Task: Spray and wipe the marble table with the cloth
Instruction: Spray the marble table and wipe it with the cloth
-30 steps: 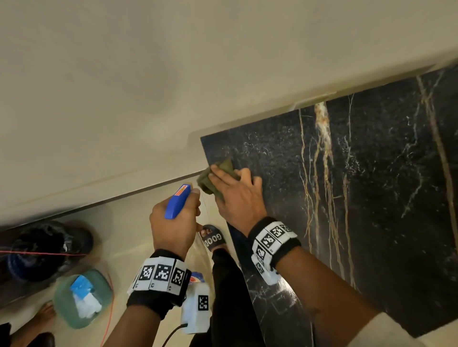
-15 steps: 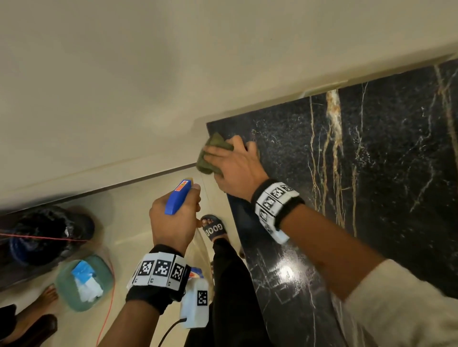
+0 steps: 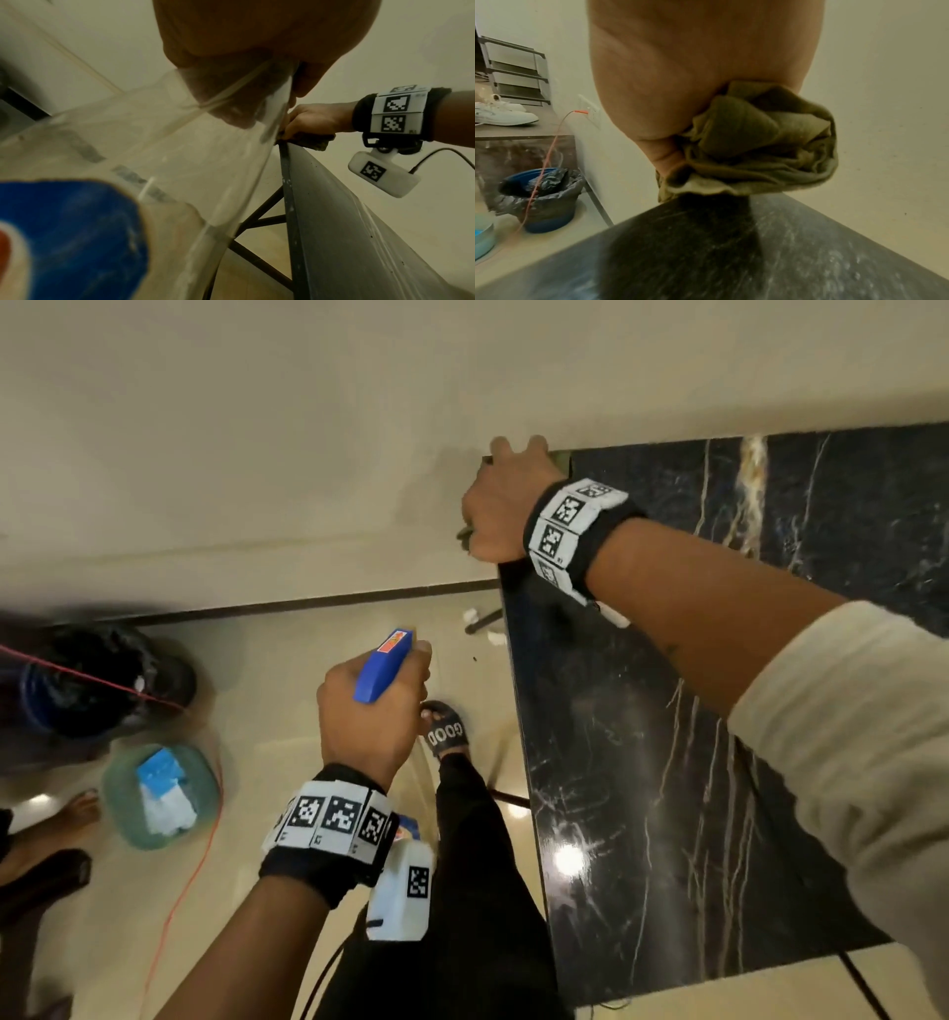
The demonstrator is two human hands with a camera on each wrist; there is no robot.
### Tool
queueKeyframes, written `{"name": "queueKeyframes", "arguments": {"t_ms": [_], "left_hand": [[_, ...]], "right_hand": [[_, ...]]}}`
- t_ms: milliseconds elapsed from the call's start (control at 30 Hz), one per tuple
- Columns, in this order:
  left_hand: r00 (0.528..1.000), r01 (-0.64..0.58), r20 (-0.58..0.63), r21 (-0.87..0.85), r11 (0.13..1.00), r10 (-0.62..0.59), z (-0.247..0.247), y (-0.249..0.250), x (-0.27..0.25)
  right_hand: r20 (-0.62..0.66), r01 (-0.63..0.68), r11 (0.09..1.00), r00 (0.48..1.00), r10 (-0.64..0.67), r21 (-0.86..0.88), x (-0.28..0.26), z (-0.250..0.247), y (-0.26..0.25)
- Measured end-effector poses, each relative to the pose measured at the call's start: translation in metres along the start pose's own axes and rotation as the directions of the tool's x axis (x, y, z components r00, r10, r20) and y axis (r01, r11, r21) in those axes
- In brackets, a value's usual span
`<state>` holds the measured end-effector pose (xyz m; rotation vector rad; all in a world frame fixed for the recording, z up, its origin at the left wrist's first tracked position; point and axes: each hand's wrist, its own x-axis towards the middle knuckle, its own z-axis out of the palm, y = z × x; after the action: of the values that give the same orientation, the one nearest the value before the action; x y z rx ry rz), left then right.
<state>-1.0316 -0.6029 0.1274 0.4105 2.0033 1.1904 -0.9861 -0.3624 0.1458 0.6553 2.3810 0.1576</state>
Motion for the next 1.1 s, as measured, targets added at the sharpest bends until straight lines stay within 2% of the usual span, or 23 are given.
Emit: {"name": "queueKeyframes", "arguments": {"t_ms": [133, 233, 400, 533, 667, 733, 767, 833, 933, 1033, 1100], "left_hand": [[0.997, 0.071, -0.002, -0.039, 0.997, -0.071, -0.002, -0.011, -0.020], [0.996, 0.086, 0.006, -0.082, 0.993, -0.086, 0.002, -0.011, -0.035], [0.998, 0.055, -0.003, -0.100, 0.993, -0.056, 0.002, -0.024, -0.044], [0.998, 0.036, -0.043, -0.080, 0.996, -0.039, -0.002, -0.046, -0.044], [0.993, 0.042, -0.107, -0.102, 0.994, -0.053, -0.002, -0.059, -0.046], [0.991, 0.039, -0.122, -0.124, 0.992, -0.055, 0.002, -0.061, -0.050], [0.991, 0.037, -0.126, -0.136, 0.990, -0.054, 0.005, -0.059, -0.052], [0.988, 0.026, -0.143, -0.165, 0.986, -0.050, 0.010, -0.055, -0.057], [0.985, 0.006, -0.169, -0.195, 0.981, -0.040, 0.017, -0.048, -0.065], [0.981, -0.019, -0.191, -0.220, 0.975, -0.024, 0.020, -0.044, -0.076], [0.981, -0.035, -0.195, -0.209, 0.977, -0.006, 0.021, -0.044, -0.083]], "right_hand": [[0.042, 0.086, 0.994, 0.996, -0.083, -0.066, -0.053, 0.033, -0.040], [0.035, 0.151, 0.986, 0.988, -0.149, -0.074, -0.069, 0.046, -0.045], [0.001, 0.019, 0.996, 1.000, -0.019, -0.091, -0.020, 0.028, -0.022], [-0.053, -0.064, 0.998, 0.997, 0.063, -0.010, 0.025, 0.020, 0.007], [-0.114, -0.090, 0.993, 0.989, 0.098, 0.072, 0.049, 0.011, 0.031], [-0.090, -0.083, 0.994, 0.992, 0.089, 0.071, 0.050, 0.009, 0.029], [-0.080, -0.073, 0.996, 0.994, 0.076, 0.041, 0.047, 0.011, 0.024], [-0.115, -0.020, 0.991, 0.993, 0.005, -0.131, 0.034, 0.019, 0.009], [-0.051, 0.177, 0.928, 0.977, -0.205, -0.329, 0.003, 0.041, -0.018], [0.031, 0.383, 0.843, 0.915, -0.402, -0.379, -0.019, 0.053, -0.033], [-0.004, 0.368, 0.853, 0.917, -0.398, -0.370, -0.015, 0.044, -0.028]]}}
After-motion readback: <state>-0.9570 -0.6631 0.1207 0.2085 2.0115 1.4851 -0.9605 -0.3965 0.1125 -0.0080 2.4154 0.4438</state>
